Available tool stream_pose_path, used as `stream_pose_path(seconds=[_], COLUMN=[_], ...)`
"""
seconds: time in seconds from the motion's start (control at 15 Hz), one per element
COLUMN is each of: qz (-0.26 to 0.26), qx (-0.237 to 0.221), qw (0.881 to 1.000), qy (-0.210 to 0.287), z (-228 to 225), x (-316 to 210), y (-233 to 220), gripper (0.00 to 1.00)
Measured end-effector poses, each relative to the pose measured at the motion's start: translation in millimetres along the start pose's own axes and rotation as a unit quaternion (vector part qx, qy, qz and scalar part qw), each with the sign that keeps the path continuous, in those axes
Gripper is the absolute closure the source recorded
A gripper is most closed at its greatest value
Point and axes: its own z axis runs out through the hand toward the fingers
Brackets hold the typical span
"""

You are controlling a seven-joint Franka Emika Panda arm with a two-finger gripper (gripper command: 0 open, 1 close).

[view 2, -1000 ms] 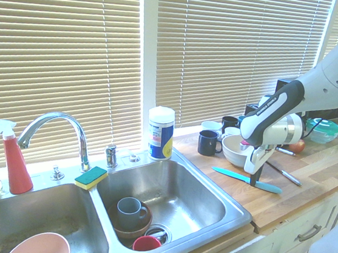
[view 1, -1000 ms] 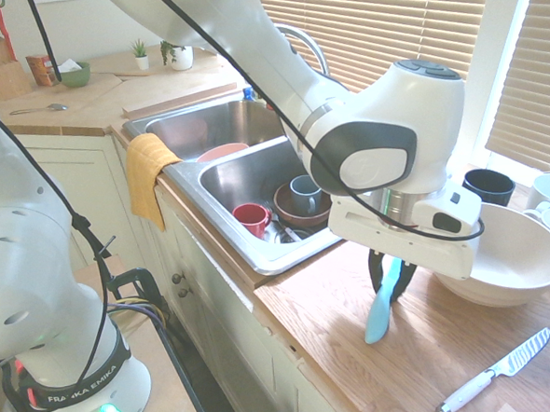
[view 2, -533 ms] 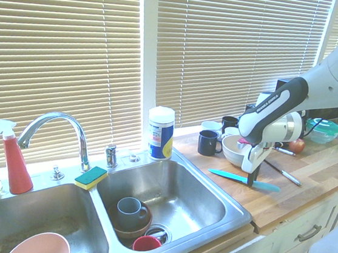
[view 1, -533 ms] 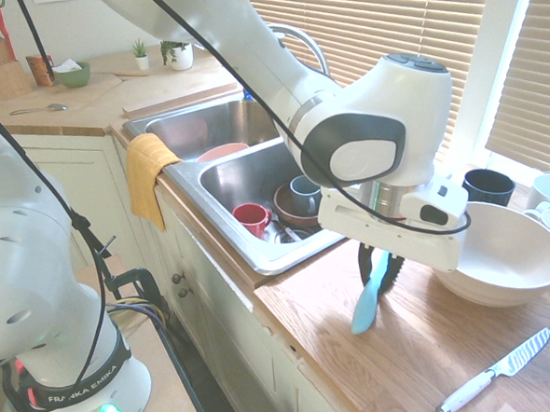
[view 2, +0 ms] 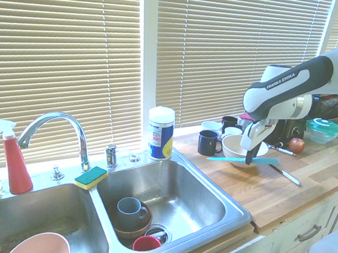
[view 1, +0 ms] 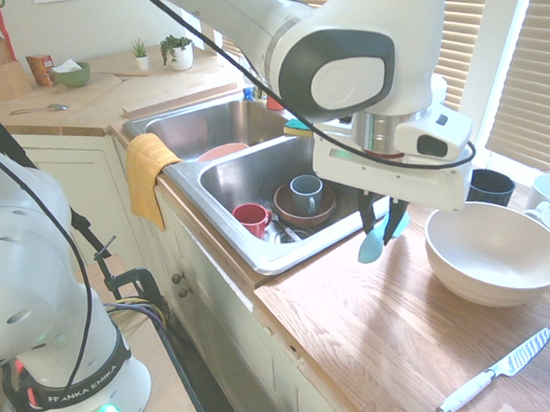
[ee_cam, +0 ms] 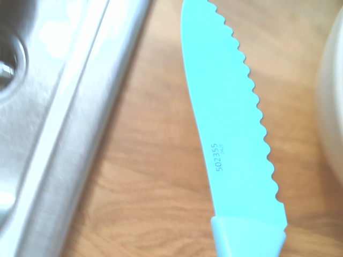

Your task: Put the knife into the sink

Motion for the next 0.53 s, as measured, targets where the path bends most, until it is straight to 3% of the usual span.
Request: stream_pose_path(seconds=[0.27,0.53], qz=[0.075,0.138], qx=[-0.007,-0.008], qw=[0.997,0.990], qy=[0.013,0.031], z=[-47,-34], x=[-3,-37], y=[-49,-133], gripper=[1.00,1.00])
